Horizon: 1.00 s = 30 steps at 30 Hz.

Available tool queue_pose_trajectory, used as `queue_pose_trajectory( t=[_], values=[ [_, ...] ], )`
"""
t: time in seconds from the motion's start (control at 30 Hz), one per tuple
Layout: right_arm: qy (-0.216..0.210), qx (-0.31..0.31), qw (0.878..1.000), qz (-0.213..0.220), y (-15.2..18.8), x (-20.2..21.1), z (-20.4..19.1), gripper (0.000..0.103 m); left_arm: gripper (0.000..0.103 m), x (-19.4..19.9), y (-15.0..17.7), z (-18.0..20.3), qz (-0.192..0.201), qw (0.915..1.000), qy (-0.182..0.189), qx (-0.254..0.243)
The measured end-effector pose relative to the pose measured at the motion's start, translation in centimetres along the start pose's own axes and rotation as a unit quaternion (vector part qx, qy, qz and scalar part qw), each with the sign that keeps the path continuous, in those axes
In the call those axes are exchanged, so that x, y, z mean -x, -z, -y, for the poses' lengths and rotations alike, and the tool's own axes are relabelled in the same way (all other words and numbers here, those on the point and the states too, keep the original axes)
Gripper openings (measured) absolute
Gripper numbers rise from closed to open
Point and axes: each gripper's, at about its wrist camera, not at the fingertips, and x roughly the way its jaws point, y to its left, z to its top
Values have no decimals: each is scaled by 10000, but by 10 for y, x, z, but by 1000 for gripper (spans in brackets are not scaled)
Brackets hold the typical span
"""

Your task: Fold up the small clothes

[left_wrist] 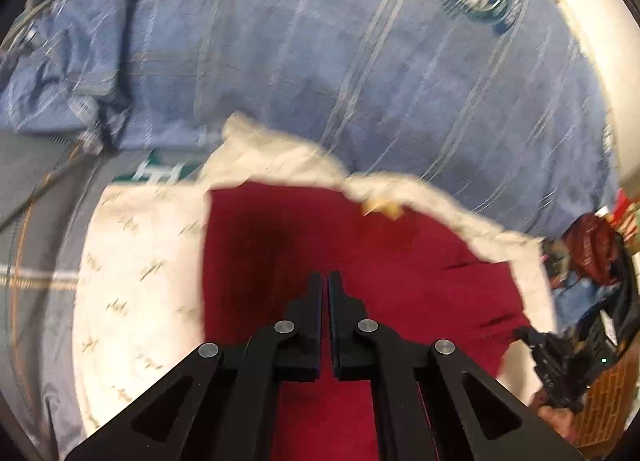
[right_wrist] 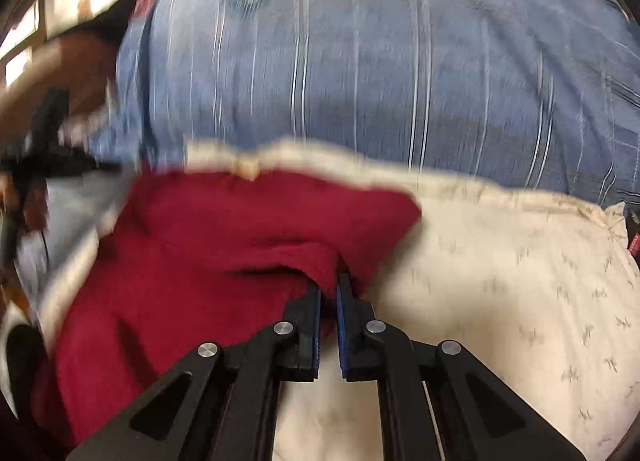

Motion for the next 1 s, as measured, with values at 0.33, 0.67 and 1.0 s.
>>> queue_pose_trajectory(
  t=[0.33, 0.67, 1.0],
  values=[
    [-894, -1283, 9875, 195, -4, 26, 37, 65, 46, -4, 26, -10, 127, 9997, 220, 66],
    [-275, -1806, 9817, -531, -41, -67, 45, 80, 54, -34, 26, -1, 203, 9993, -296, -33],
    [75, -1333, 9902, -405, -41, -66, 37, 20, 10, -35, 22, 32, 451, 9913, -1061, -633]
  ],
)
